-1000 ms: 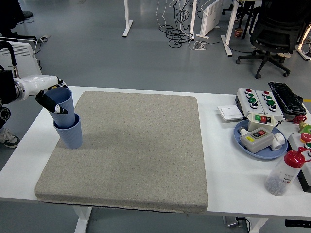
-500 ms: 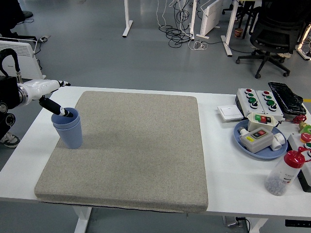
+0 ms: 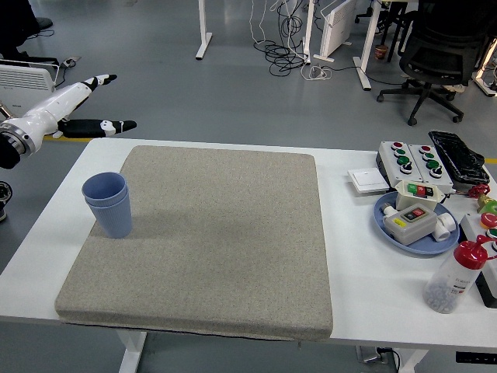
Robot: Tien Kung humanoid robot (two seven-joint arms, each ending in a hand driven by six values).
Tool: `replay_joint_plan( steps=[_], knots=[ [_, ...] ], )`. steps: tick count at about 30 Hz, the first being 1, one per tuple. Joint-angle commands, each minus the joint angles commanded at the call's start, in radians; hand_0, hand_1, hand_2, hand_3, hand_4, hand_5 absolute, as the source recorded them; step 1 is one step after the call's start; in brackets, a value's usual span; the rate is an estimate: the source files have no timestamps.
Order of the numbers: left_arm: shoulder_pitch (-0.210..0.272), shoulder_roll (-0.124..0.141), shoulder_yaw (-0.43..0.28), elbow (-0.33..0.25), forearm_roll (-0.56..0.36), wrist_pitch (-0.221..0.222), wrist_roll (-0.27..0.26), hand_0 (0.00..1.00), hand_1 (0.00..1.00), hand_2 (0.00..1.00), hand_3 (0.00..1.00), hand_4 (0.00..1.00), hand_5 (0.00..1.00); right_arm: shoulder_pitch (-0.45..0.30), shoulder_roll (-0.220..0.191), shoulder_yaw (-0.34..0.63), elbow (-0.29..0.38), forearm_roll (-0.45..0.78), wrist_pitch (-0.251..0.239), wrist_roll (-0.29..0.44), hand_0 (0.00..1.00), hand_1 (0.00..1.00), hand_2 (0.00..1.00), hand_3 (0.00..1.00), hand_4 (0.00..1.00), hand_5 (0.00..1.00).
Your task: Push cup pick cup insert cup
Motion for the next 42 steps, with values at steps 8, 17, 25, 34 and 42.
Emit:
replay_joint_plan(
  steps=[8, 17, 25, 34, 42],
  knots=[
    [0.258, -0.080, -0.222, -0.244, -0.338, 0.165, -0.041, 0.820, 0.842, 0.861, 0.831, 0.671, 0.998, -0.002, 0.000, -0.007, -0.002, 0.008, 0.001, 0.004, 0.712, 0.653, 0.682, 0.583, 0.118, 0.468],
    [0.526, -0.203, -0.375, -0.441, -0.715, 0.136, -0.109, 0.846, 0.867, 0.900, 0.854, 0.665, 0.998, -0.004, 0.002, -0.004, -0.003, 0.003, 0.002, 0.005, 0.712, 0.653, 0.682, 0.583, 0.118, 0.465],
    [0.776, -0.344, -0.445, -0.462, -1.000, 0.138, -0.258, 0.861, 0.875, 0.915, 0.858, 0.673, 0.998, -0.010, 0.001, 0.017, -0.004, -0.038, 0.001, -0.007, 0.711, 0.653, 0.682, 0.582, 0.118, 0.463],
    [0.896, -0.358, -0.413, -0.457, -0.960, 0.175, -0.311, 0.861, 0.875, 0.919, 0.869, 0.657, 0.998, -0.013, -0.001, 0.039, -0.004, -0.082, 0.002, -0.020, 0.712, 0.653, 0.682, 0.582, 0.117, 0.468],
    [0.904, -0.365, -0.389, -0.448, -0.968, 0.180, -0.319, 0.870, 0.880, 0.923, 0.877, 0.648, 0.998, -0.016, -0.002, 0.026, -0.004, -0.059, 0.003, -0.013, 0.712, 0.653, 0.682, 0.582, 0.117, 0.467]
  ],
)
